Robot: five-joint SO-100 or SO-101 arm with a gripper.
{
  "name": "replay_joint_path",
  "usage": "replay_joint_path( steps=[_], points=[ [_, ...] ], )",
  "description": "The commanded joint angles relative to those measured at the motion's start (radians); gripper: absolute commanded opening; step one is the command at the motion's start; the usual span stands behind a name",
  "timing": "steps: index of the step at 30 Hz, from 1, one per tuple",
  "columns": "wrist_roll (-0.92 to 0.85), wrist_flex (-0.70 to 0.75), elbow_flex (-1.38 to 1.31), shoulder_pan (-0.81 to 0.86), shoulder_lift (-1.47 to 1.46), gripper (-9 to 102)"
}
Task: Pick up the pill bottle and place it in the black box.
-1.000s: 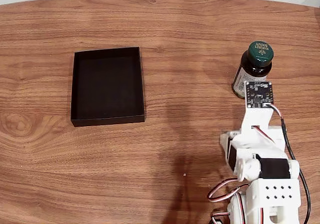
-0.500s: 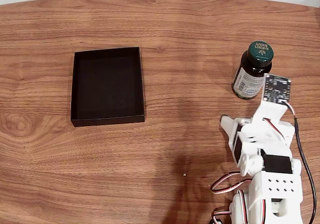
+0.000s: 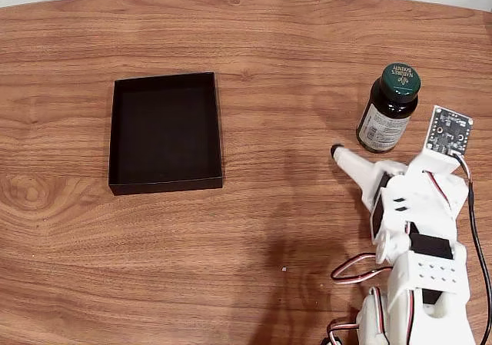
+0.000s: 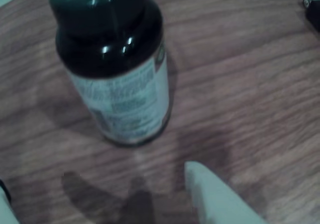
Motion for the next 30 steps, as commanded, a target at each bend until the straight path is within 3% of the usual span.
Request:
replay_joint_path(
  steps=[1, 11, 24, 30],
  points=[
    [-0.009, -0.190, -0.031, -0.003, -0.072, 46],
    [0.137, -0.518, -0.044, -0.032, -0.281, 45],
    [0.153, -0.739, -0.215, 0.008, -0.676, 45],
    [0.092, -0.741, -0.316, 0.038, -0.770, 44]
  ],
)
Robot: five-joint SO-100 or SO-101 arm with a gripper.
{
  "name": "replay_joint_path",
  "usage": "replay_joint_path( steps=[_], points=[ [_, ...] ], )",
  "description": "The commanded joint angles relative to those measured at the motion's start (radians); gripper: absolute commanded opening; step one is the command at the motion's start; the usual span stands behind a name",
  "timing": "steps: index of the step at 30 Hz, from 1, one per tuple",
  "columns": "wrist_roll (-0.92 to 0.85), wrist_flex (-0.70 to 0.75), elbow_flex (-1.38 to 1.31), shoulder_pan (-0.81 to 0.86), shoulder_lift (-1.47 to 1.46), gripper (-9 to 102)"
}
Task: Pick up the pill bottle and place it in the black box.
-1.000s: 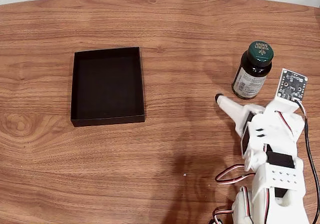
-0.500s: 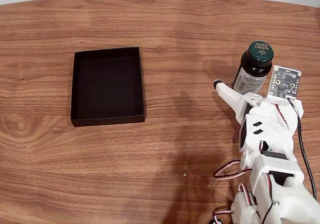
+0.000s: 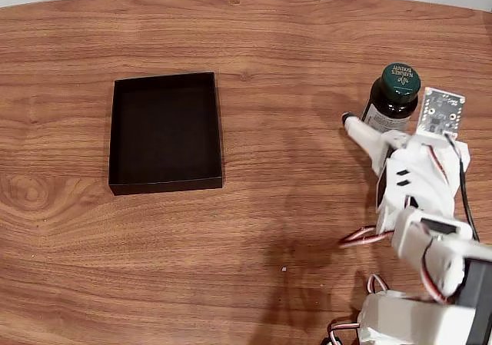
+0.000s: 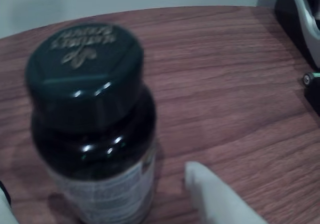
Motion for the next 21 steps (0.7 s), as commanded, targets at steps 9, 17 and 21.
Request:
replay_joint_path(
  steps=[9, 17, 21],
  points=[
    [-0.041, -0.044, -0.206, 0.012, -0.137, 42],
    [-0.052, -0.077, -0.239, -0.028, -0.187, 39],
    [-0.052, -0.078, -0.253, -0.041, -0.209, 38]
  ],
)
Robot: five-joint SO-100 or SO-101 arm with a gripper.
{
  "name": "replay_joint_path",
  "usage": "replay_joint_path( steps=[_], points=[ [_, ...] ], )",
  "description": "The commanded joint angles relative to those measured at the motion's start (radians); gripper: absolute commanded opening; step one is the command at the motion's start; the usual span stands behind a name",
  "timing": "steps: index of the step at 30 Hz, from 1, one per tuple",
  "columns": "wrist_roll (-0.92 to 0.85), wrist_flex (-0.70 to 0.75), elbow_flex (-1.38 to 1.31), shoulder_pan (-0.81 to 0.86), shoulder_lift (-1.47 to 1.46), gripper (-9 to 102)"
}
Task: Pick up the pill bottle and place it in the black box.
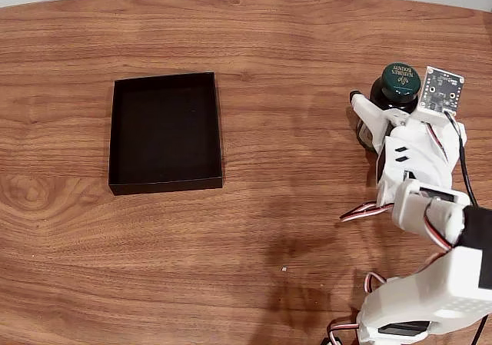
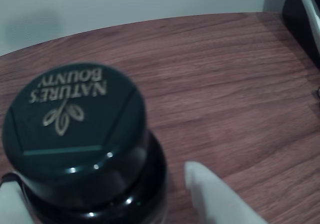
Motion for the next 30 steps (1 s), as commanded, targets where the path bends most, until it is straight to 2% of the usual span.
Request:
replay_joint_path(
  steps=[1, 12, 23, 30],
  points=[
    [-0.014, -0.043, -0.072, -0.017, -0.006, 38],
    [-0.021, -0.091, -0.109, -0.052, -0.078, 37],
    [-0.037, -0.083, -0.072, -0.086, -0.060, 21],
    [-0.048, -0.083, -0.048, -0.100, -0.034, 17]
  ],
)
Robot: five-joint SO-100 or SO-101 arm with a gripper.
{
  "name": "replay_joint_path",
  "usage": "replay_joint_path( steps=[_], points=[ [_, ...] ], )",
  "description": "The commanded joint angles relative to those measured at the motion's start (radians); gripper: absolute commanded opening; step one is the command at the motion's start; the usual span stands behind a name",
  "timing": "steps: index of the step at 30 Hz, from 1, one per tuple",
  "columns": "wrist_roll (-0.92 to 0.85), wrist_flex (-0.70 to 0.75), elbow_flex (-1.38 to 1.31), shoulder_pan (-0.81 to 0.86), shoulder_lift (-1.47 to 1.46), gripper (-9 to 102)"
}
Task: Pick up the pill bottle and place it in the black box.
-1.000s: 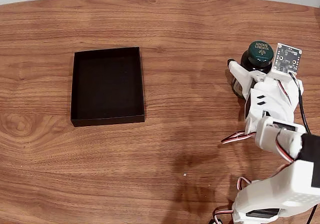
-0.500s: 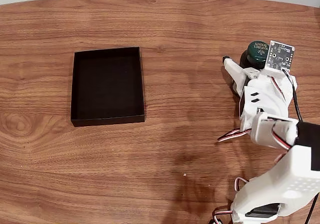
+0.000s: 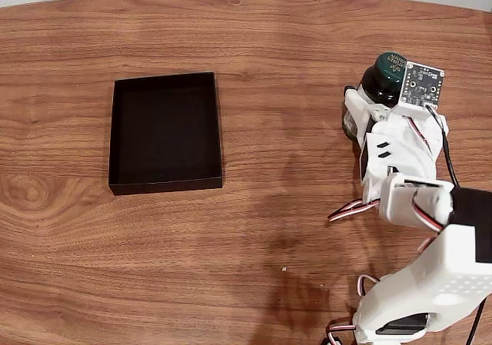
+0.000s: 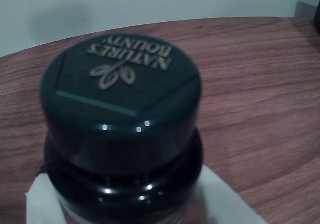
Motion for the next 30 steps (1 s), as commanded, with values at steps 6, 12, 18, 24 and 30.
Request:
replay_joint_path(
  steps=[6, 12, 18, 24, 30],
  points=[
    [-0.011, -0.034, 0.023, -0.020, 0.078, 17],
    [-0.029, -0.023, 0.141, -0.060, 0.267, 17],
    [-0.018, 0.091, 0.284, -0.183, 0.574, 16],
    [0.006, 0.110, 0.339, -0.319, 0.666, 16],
    [0.029, 0.054, 0.341, -0.445, 0.652, 15]
  ],
)
